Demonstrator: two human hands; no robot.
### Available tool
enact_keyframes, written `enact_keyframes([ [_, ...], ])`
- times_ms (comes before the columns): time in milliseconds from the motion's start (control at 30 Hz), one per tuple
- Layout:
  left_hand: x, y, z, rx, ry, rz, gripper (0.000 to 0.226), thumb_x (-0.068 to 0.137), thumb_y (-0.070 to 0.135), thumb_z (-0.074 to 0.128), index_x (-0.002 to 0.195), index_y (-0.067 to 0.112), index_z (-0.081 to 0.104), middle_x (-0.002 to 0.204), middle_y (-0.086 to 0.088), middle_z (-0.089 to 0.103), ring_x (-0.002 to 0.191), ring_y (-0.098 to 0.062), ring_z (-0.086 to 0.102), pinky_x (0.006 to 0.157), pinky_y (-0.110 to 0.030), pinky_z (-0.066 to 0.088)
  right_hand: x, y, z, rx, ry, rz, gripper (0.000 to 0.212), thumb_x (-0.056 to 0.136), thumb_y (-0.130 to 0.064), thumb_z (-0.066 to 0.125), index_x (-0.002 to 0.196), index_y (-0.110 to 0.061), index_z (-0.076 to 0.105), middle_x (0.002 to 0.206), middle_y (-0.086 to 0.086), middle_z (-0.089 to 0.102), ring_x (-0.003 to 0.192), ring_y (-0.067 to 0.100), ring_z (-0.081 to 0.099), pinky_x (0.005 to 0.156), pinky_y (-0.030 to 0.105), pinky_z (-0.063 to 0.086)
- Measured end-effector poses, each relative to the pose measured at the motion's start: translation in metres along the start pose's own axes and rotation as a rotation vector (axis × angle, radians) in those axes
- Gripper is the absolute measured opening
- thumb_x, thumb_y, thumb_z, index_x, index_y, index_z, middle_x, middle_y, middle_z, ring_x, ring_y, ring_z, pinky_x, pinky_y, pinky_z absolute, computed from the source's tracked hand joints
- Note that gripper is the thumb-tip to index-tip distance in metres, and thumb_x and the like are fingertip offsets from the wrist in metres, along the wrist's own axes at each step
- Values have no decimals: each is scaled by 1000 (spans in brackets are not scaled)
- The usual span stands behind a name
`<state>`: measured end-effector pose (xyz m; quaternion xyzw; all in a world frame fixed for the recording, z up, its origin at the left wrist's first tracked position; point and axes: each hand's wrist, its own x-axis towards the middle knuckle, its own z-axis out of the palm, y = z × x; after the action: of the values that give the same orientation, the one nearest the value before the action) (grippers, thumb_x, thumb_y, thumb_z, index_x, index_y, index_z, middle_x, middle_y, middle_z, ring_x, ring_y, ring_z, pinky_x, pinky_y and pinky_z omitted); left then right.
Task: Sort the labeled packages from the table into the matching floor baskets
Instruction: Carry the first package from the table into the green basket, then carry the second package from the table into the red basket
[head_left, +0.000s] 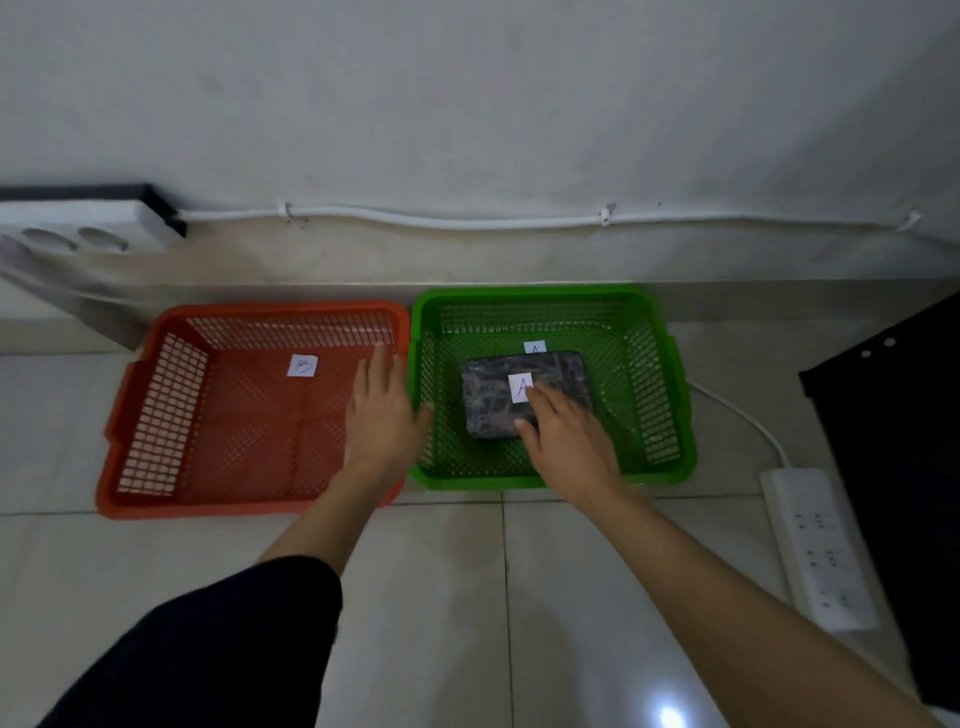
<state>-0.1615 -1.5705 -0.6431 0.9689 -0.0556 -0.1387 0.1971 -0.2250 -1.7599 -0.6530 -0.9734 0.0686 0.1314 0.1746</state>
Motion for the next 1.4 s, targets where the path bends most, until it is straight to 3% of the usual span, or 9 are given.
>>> enact_keyframes([
  [67,-18,16,-47,30,-38,38,68,92,30,50,147,2,21,159,-14,11,146,-32,8,119,-44,15,-24,-18,-37,36,-47,50,48,99,-33,35,141,-10,39,149,10,39,128,29,46,99,40,43],
  [167,-47,45,-122,65,-47,99,61,90,28,53,143,5,33,157,-13,21,144,-30,17,116,-45,25,-53,-45,-107,68,-61,75,43,98,-34,37,133,-10,48,136,10,50,117,30,53,88,39,47],
  [367,-97,116,-308,70,44,125,56,91,30,51,142,9,37,151,-10,35,140,-27,27,111,-44,31,-92,-119,-299,55,21,-16,44,98,-37,38,131,-11,50,134,11,54,120,29,51,91,38,46],
  [600,-158,195,-515,49,115,126,54,95,32,45,143,11,34,150,-6,35,137,-26,31,108,-44,35,-144,-202,-521,10,29,-117,48,97,-45,34,130,-15,49,132,8,56,116,26,54,91,39,47],
  [800,-229,241,-646,12,288,119,51,96,34,43,142,15,36,145,-7,42,135,-26,35,106,-45,36,-212,-253,-656,39,169,-208,47,96,-46,39,128,-15,52,128,7,60,112,26,57,88,38,48],
  [1000,-308,229,-700,-10,496,146,38,96,30,43,132,17,50,132,-1,54,124,-21,47,97,-39,44,-253,-304,-701,103,301,-293,38,93,-46,44,116,-20,59,113,0,67,101,21,61,80,35,49],
  [1133,-367,148,-735,6,511,-19,38,95,34,45,130,20,50,126,2,59,121,-18,48,92,-37,45,-285,-396,-686,95,211,-441,33,91,-45,46,107,-22,63,105,-3,69,94,19,62,74,32,49],
  [1267,-380,118,-761,88,414,-58,40,93,40,47,128,23,51,123,2,61,117,-18,52,91,-37,45,-294,-429,-673,123,175,-501,28,89,-45,49,100,-24,65,98,-6,69,87,16,61,71,31,48],
  [1400,-425,30,-821,108,423,-186,39,91,42,47,124,23,55,118,3,65,108,-19,58,90,-37,49,-304,-540,-646,96,138,-641,29,89,-44,48,100,-23,64,96,-6,69,86,17,62,69,30,47],
])
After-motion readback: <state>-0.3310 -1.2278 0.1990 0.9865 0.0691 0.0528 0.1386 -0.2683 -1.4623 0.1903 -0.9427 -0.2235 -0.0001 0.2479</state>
